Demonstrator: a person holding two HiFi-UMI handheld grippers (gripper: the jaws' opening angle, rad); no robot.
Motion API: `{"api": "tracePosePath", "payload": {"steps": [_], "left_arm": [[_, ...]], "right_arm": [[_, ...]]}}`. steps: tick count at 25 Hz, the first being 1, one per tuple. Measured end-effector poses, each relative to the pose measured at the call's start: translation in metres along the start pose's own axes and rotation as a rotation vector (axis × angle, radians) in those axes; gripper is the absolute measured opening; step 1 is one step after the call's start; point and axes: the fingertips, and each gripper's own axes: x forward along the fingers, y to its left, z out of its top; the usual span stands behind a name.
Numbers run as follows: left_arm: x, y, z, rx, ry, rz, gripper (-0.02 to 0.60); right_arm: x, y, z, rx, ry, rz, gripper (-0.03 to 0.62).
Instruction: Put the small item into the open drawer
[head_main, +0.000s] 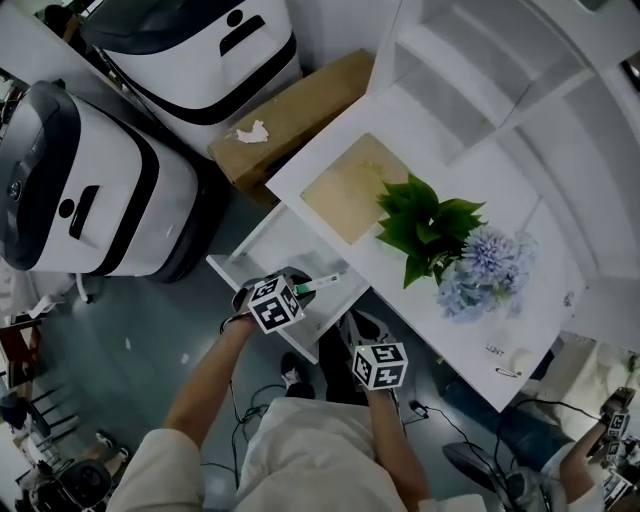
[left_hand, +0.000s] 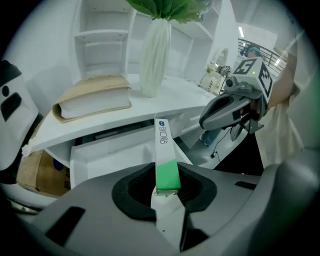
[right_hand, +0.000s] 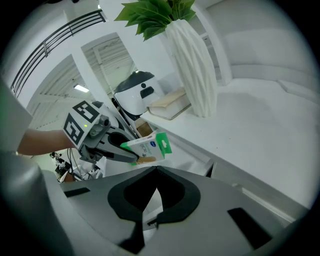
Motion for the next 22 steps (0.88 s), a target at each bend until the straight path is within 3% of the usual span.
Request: {"api": "tracePosePath", "payload": {"steps": [8,22], "left_arm": [[0.060,0.006,-0.021,-0.046,0.096,-0.122,0.098],[0.113,0.004,-0.050,-0.035,0.190,-0.216,0.100]], "right_arm": [[0.002,-0.023,-0.004,-0.004,0.018,-0.040,0.025],[0.020,-0.021,0.004,-0.041,0.005,-0.057,0.025]]}}
